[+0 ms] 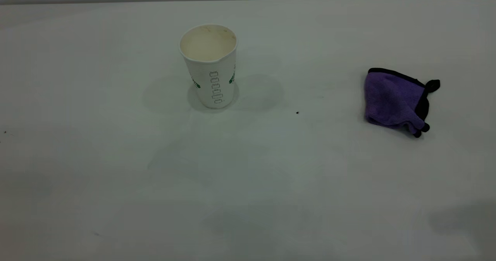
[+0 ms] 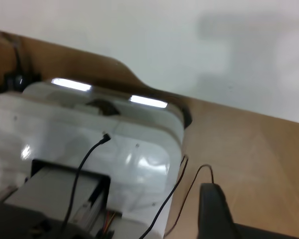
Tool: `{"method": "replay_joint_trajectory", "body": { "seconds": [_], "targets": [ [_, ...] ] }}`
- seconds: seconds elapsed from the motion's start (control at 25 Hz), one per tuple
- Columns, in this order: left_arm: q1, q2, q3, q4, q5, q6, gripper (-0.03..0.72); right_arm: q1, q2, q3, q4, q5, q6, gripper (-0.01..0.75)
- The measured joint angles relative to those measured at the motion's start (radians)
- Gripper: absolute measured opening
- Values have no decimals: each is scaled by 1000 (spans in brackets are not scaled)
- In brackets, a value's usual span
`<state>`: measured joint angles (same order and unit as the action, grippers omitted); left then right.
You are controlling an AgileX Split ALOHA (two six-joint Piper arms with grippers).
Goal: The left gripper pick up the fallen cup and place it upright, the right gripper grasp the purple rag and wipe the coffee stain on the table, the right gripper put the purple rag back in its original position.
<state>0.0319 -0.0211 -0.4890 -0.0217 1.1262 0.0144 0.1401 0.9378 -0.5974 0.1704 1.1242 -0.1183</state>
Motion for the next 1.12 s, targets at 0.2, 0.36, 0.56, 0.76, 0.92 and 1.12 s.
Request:
{"method": "replay_joint_trajectory", "body": {
  "seconds": [0.2,0.36,0.56,0.76,0.92,1.12],
  "targets": [
    [0,0,0,0,0,0,438,0,-258,84,-4,11,6,488],
    [0,0,0,0,0,0,438,0,-445,114,-9,-13,56,488],
    [0,0,0,0,0,0,438,0,-590,119,-61,-21,109,488],
    [0,0,0,0,0,0,438,0,-629,121,-80,-13,112,488],
    [0,0,0,0,0,0,438,0,-631,121,-80,-9,112,488],
    [0,0,0,0,0,0,438,0,-632,121,-80,-9,112,488]
  ]
}}
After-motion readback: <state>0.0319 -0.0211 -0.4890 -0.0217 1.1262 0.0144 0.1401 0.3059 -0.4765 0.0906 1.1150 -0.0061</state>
